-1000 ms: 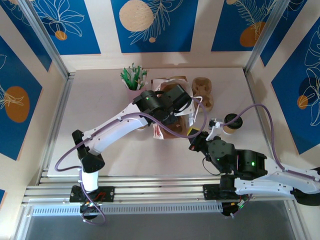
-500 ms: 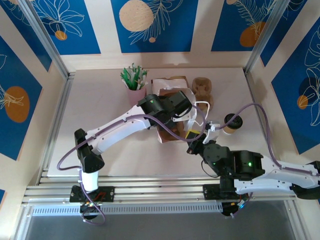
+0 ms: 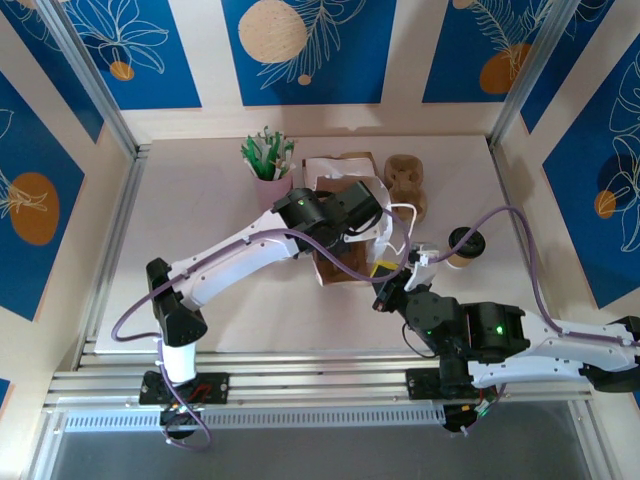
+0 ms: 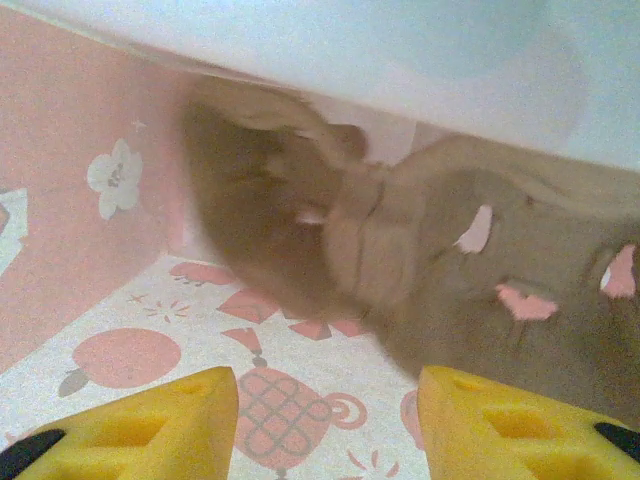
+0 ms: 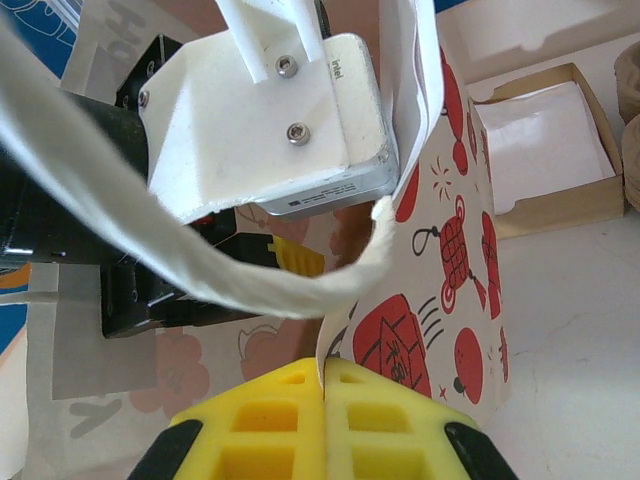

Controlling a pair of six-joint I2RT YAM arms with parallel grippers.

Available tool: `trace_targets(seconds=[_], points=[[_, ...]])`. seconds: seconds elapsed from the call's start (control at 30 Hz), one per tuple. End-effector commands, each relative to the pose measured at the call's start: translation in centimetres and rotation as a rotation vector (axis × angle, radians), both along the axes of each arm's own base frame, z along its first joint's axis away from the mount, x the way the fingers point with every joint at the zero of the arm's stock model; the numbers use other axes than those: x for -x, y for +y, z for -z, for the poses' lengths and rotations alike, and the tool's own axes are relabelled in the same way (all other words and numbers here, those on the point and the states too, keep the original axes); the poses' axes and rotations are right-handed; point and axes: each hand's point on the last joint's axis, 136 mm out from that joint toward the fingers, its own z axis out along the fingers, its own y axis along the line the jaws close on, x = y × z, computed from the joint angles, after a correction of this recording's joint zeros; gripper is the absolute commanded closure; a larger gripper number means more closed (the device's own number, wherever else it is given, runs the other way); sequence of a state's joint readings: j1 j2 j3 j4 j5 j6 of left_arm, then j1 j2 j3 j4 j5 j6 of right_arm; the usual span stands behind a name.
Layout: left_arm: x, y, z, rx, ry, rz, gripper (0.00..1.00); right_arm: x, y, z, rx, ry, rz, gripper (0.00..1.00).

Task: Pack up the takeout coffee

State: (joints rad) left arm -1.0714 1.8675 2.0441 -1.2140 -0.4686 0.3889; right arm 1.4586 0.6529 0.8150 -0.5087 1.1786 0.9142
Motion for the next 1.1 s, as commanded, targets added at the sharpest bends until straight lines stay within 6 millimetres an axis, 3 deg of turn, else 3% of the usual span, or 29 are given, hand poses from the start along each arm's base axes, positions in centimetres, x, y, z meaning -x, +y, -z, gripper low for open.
trace_targets(seconds=[0.0, 0.1, 0.2, 0.43, 0.67, 0.9, 1.07], points=[[-0.1, 0.4, 1.2, -0.037, 0.028, -0.025, 0.49, 0.1, 0.0, -2.7, -0.112, -0.017, 0.006, 1.00], [-0.1, 0.4, 0.9, -0.030, 0.024, -0.025, 0.48, 0.1, -0.2, -2.2, -0.109, 0.002, 0.011, 1.00], [-0.2, 0.2, -0.8, 0.020, 0.000, -0.027, 0.43, 0.1, -0.3, -1.6, -0.102, 0.018, 0.016, 1.00], [1.9, -1.4, -8.3, 0.340, 0.038, -0.009, 0.30, 0.2, -1.4, -0.1, -0.076, 0.085, 0.051, 1.00], [4.2, -2.0, -12.3, 0.534, 0.092, 0.044, 0.19, 0.4, -1.0, -0.6, -0.023, 0.082, 0.023, 1.00], [5.3, -0.3, -18.1, 0.750, -0.015, 0.078, 0.12, 0.5, -1.2, -0.5, 0.071, 0.092, 0.012, 1.00], [7.8, -0.7, -20.1, 0.906, 0.048, 0.170, 0.07, 0.5, 0.8, -1.3, 0.102, 0.069, -0.062, 1.00]])
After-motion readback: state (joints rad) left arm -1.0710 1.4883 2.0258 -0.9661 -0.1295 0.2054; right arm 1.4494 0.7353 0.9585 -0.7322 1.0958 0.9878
